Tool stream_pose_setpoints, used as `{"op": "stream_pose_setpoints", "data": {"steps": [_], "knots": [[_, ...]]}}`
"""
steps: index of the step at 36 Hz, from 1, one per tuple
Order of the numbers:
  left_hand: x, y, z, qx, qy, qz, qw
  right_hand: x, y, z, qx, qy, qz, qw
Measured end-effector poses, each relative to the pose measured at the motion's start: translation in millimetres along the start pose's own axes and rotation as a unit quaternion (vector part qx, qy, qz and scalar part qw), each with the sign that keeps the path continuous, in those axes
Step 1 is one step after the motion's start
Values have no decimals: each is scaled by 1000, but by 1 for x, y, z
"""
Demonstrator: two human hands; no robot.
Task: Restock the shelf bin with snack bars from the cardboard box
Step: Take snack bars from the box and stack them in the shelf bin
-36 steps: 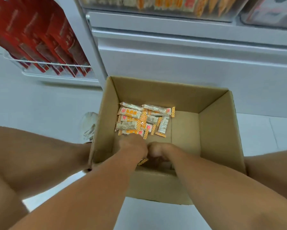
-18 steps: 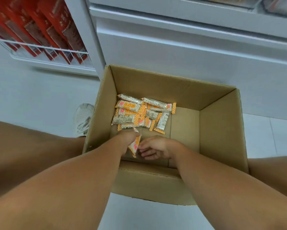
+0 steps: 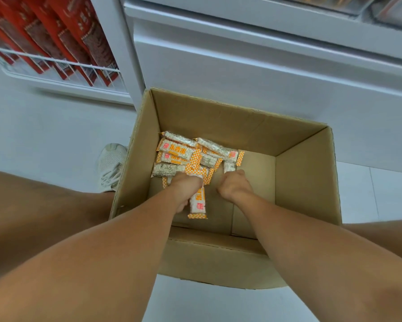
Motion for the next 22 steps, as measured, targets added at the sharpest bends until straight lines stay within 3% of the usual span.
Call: {"op": "stream_pose_setpoints", "data": {"steps": [6,13,16,22], "knots": [[8,-2,-2,26,17,32,999,54,1,6,12,-90,-116,989],[1,-14,-9,30,21,54,998,60,-3,7,-49,-96,-267,958],[-7,-14,-12,21,37,58,997,38,-11,12,-85,-90,-223,967],[-22,-8,-38,5,60,58,997,6,-31,18,-74,-62,-59,994]]}}
Point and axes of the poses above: each hand's wrist, its own z-axis away from the middle knuckle, its own y-axis out of the back of the hand, x = y × z, the point moved 5 cm from there along -z, towards the middle knuckle, and after that the axes turned 2 degrees about z, right-handed, at the moved point
